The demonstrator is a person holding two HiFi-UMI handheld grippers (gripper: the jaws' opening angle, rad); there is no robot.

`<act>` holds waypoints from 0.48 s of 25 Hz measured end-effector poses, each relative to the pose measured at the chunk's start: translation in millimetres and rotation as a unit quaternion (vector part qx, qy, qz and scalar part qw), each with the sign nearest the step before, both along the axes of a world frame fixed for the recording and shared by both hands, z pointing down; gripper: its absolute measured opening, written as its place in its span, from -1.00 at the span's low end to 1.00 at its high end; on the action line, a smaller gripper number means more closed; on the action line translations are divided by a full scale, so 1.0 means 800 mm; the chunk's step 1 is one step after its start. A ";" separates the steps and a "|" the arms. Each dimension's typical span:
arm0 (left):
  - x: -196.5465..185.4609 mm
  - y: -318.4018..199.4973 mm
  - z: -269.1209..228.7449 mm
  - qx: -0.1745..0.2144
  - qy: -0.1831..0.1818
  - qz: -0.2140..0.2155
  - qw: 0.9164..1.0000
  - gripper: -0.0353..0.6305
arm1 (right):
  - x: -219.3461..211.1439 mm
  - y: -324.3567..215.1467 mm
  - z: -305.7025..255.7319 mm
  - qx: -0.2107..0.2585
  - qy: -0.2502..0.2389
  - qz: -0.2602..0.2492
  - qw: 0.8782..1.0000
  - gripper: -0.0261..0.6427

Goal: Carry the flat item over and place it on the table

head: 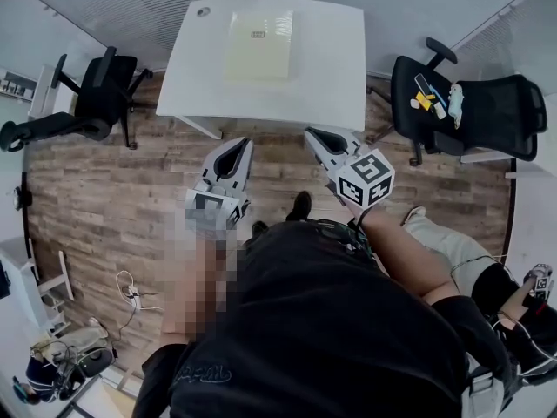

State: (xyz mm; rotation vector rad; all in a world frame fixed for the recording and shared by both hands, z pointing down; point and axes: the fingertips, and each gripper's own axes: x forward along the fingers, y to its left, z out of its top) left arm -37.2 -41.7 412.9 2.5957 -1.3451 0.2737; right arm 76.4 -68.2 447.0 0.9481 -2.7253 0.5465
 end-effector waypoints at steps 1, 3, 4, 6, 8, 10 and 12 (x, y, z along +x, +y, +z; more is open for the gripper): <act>-0.004 0.006 0.002 -0.002 0.000 0.002 1.000 -0.85 | -0.003 0.006 0.000 0.000 0.002 0.001 1.000 -0.86; -0.012 0.018 0.003 -0.005 0.002 0.007 1.000 -0.85 | -0.008 0.016 0.001 -0.002 0.003 0.007 1.000 -0.86; -0.018 0.025 0.002 -0.005 0.003 0.008 1.000 -0.85 | -0.011 0.021 0.000 -0.003 0.001 0.010 1.000 -0.86; -0.033 0.040 -0.001 -0.003 0.005 0.007 1.000 -0.85 | -0.022 0.036 -0.004 0.000 -0.001 0.014 1.000 -0.86; -0.050 0.056 -0.001 -0.004 0.008 0.005 1.000 -0.85 | -0.034 0.054 -0.008 0.006 0.001 0.012 1.000 -0.86; -0.067 0.072 0.002 -0.012 0.009 0.006 1.000 -0.85 | -0.047 0.071 -0.012 0.011 0.005 0.012 1.000 -0.86; -0.083 0.085 0.000 -0.014 0.009 0.009 1.000 -0.85 | -0.060 0.085 -0.018 0.014 0.006 0.014 1.000 -0.86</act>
